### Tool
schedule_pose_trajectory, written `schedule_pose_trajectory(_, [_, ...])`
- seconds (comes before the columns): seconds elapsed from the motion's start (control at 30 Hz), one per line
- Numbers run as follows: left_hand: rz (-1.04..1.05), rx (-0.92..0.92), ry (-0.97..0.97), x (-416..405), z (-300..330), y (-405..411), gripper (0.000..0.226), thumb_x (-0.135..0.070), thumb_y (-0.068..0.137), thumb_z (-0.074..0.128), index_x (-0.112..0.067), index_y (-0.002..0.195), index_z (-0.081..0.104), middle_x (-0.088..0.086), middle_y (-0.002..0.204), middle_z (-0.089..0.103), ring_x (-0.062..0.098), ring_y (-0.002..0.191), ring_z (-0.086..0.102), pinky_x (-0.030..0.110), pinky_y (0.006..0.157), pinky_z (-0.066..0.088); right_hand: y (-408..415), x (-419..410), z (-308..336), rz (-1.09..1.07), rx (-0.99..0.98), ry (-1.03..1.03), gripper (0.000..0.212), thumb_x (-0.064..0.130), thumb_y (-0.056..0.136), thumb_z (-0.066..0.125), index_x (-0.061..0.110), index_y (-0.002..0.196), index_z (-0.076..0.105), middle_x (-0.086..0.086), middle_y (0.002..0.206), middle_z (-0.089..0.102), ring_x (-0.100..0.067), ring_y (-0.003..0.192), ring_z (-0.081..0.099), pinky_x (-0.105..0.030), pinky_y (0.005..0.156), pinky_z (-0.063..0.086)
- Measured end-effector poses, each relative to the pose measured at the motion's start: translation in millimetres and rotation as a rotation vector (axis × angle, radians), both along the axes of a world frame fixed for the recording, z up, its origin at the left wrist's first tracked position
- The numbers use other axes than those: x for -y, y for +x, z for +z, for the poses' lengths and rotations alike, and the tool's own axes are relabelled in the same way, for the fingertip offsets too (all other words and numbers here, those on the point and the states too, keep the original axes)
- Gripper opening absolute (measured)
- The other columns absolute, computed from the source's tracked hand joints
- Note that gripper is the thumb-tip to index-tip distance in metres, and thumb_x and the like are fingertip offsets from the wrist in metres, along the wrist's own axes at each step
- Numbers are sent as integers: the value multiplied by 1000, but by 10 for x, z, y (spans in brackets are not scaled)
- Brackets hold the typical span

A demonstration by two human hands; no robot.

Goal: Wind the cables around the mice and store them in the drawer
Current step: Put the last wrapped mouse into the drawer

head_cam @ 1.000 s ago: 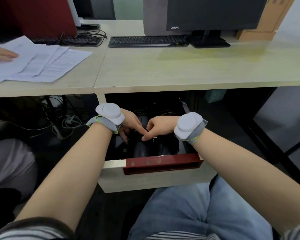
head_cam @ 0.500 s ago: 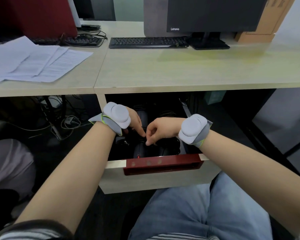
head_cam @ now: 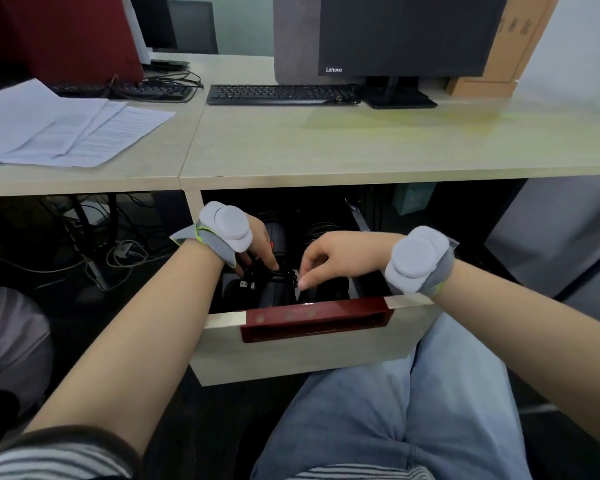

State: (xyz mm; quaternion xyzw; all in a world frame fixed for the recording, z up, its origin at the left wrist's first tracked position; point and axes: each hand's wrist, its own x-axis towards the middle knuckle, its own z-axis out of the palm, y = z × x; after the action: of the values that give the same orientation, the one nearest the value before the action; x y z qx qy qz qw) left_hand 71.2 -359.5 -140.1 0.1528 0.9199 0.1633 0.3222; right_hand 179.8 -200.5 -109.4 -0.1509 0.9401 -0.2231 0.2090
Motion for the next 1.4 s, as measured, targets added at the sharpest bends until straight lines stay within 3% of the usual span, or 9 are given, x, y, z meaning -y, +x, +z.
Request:
schedule_pose_trajectory(0.2, [-86, 66, -54, -63, 209, 3, 47, -34, 75, 75, -6, 111, 63, 4, 87, 59, 21, 88, 57, 29, 73, 53, 174, -40, 105, 132, 235, 74, 27, 55, 71, 70, 37, 91, 67, 14, 104, 66, 9, 84, 60, -2, 65, 41])
schedule_pose_trajectory(0.3, [-114, -75, -81, -105, 279, 31, 48, -45, 77, 70, -12, 112, 66, 3, 98, 63, 21, 101, 62, 20, 61, 48, 178, -11, 143, 151, 109, 109, 32, 54, 66, 74, 36, 91, 66, 14, 104, 65, 1, 92, 59, -12, 70, 45])
schedule_pose_trajectory(0.43, [-96, -320, 26, -95, 413, -3, 28, -43, 85, 60, -15, 90, 64, 5, 76, 57, 21, 78, 54, 22, 63, 47, 100, 4, 214, 154, -34, 167, 30, 55, 68, 72, 36, 90, 64, 14, 98, 65, -6, 94, 59, -25, 80, 50])
schedule_pose_trajectory(0.53, [-97, -192, 131, -53, 479, 46, 22, -39, 85, 61, -18, 81, 63, 0, 82, 67, 19, 87, 66, 26, 72, 55, -8, -54, 199, 84, -181, 235, 30, 58, 73, 66, 34, 90, 63, 16, 87, 63, -5, 84, 59, -25, 70, 48])
schedule_pose_trajectory(0.63, [-173, -67, 18, -10, 536, 118, 26, -46, 78, 64, -23, 91, 67, -10, 83, 65, 9, 85, 63, 22, 69, 52, -151, -134, 159, -65, -397, 286, 35, 66, 71, 61, 33, 85, 62, 17, 77, 61, -2, 72, 54, -22, 58, 38])
schedule_pose_trajectory(0.8, [-302, -379, -20, 29, 491, 111, 32, -35, 80, 69, -20, 107, 60, -12, 89, 54, 6, 76, 49, 13, 58, 34, -296, -305, 44, -191, -467, 204, 35, 61, 79, 57, 29, 94, 63, 12, 89, 62, -9, 82, 57, -27, 71, 46])
schedule_pose_trajectory(0.97, [-279, -653, -4, 108, 473, 52, 37, -46, 73, 71, -24, 100, 61, -8, 96, 58, 12, 86, 51, 28, 78, 43, -307, -653, 29, -226, -361, 175, 32, 34, 87, 61, 24, 118, 58, 3, 123, 51, -15, 107, 53, -34, 93, 45])
schedule_pose_trajectory(1.13, [-248, -881, -82, 48, 352, -52, 27, -48, 79, 64, -25, 94, 62, -2, 108, 59, 21, 103, 51, 37, 91, 35, -405, -686, -123, -331, -587, 254, 34, 30, 91, 56, 24, 124, 55, 0, 122, 55, -21, 110, 54, -34, 89, 43])
schedule_pose_trajectory(1.4, [10, -1090, 59, 29, 65, -406, 71, -49, 75, 67, -21, 134, 41, 6, 137, 42, 29, 130, 35, 45, 113, 20, -839, -809, -151, -490, -787, 483, 72, 42, 83, 64, 19, 142, 31, -5, 148, 34, -23, 138, 28, -41, 112, 23])
